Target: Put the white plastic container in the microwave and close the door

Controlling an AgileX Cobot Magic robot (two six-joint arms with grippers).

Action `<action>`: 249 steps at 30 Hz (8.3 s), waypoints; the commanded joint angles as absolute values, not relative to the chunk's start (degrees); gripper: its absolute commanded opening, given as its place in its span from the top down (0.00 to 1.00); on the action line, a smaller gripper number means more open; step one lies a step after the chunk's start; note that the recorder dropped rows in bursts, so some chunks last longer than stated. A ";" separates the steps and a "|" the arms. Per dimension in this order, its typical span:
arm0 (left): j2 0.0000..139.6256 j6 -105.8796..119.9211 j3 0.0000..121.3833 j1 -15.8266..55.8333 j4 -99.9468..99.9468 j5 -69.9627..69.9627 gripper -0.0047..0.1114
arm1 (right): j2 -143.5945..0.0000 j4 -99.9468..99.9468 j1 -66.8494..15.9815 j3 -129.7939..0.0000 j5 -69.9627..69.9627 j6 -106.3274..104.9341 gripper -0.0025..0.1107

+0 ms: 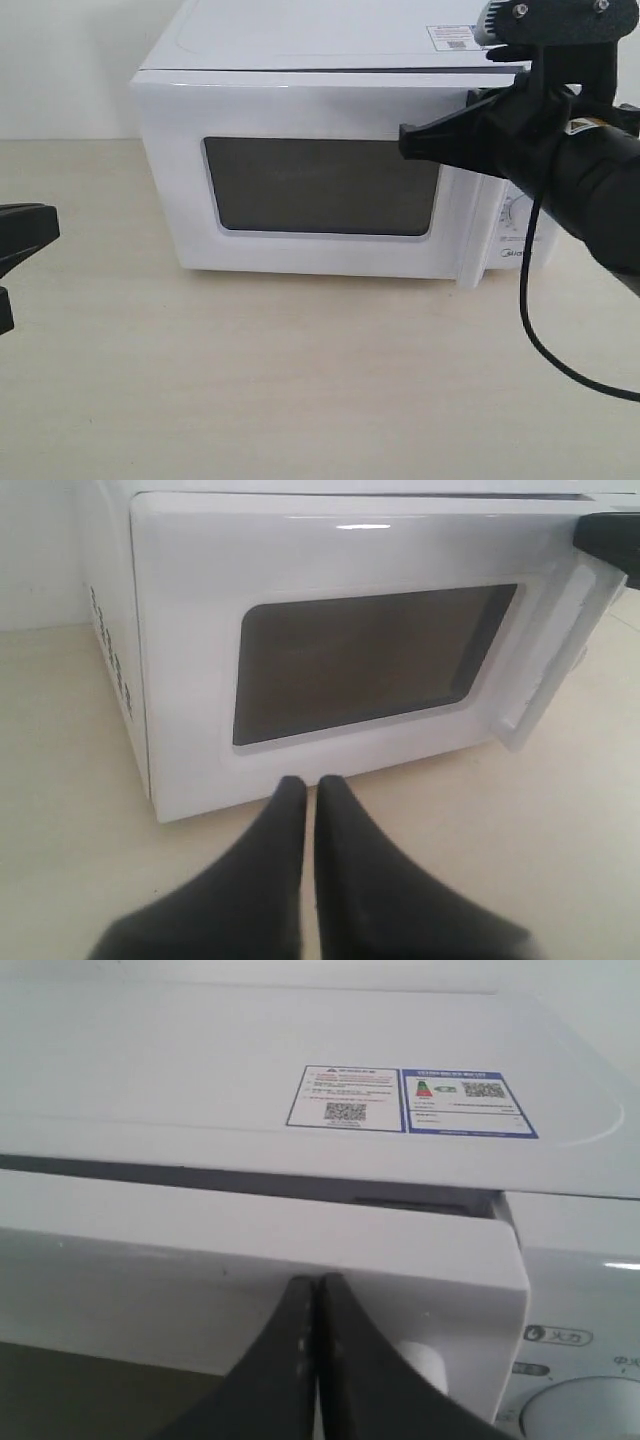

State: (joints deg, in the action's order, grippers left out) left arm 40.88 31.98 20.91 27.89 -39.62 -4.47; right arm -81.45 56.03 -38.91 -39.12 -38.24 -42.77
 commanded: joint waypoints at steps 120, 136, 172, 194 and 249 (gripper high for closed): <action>39.81 31.31 20.61 27.90 -36.41 -3.05 0.92 | -25.79 75.12 -10.46 -18.51 -9.89 -62.03 0.98; 39.81 31.31 20.61 27.90 -36.41 -2.93 0.92 | -21.50 73.56 -7.96 -13.38 -7.18 -62.42 0.98; 39.81 31.31 20.61 27.90 -36.41 -2.93 0.92 | -14.37 3.70 -7.96 -13.28 5.48 -1.80 0.98; 39.81 31.31 20.61 27.90 -36.41 -2.81 0.92 | 0.00 2.15 -6.23 0.00 15.11 -1.93 0.98; 39.81 31.31 20.61 27.90 -36.41 -2.81 0.92 | 0.00 0.00 -6.23 0.00 19.28 -1.80 0.98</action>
